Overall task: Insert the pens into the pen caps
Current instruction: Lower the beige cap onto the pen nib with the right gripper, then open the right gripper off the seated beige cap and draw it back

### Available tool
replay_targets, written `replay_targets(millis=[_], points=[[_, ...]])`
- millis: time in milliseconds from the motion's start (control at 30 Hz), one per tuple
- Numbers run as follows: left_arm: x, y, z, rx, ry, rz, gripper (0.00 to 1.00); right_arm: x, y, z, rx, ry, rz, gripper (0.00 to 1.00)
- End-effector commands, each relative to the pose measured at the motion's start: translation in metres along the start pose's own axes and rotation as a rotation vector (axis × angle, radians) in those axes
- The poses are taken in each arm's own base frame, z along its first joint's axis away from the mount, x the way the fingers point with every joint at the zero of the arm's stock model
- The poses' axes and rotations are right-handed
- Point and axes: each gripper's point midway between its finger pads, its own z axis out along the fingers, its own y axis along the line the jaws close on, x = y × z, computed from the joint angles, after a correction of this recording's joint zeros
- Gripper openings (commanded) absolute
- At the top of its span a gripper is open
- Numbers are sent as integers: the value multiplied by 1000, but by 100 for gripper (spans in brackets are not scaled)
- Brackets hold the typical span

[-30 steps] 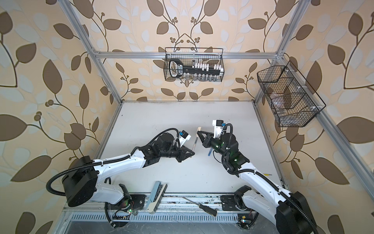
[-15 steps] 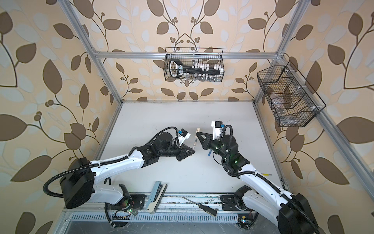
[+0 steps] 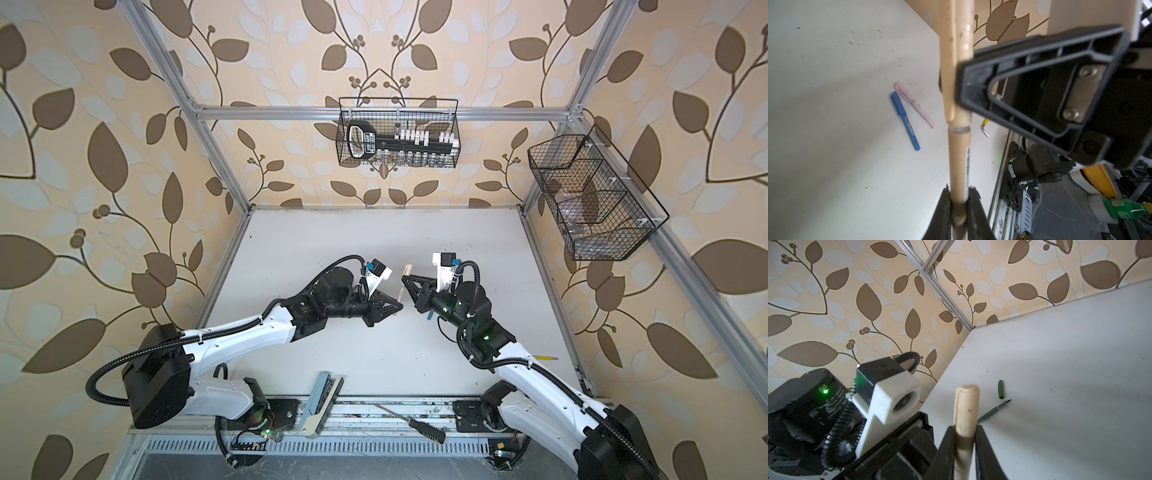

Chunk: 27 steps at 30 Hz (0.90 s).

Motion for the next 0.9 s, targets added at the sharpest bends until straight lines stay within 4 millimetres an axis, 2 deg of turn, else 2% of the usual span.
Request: replay_targets(millis=[0, 67, 167, 367, 567, 700, 800, 867], points=[[-34, -22, -7, 62, -72, 75, 13, 10, 2, -1, 16, 74, -60, 31], [-31, -21, -6, 59, -60, 72, 13, 4, 4, -5, 24, 71, -77, 43], [-25, -20, -5, 62, -42, 67, 12, -12, 8, -10, 7, 30, -59, 49], [-18, -17, -4, 62, -19, 58, 9, -39, 10, -10, -41, 0, -14, 50], [-15, -16, -3, 53, -8, 67, 9, -47, 15, -3, -71, 18, -4, 50], [-15, -14, -2, 46, -5, 73, 8, -46, 18, 4, -95, 43, 12, 45], [-18, -15, -2, 45, -16, 83, 8, -43, 17, 7, -99, 62, 21, 33], [-20, -14, -2, 39, -25, 93, 9, -41, 18, 7, -105, 66, 25, 22]])
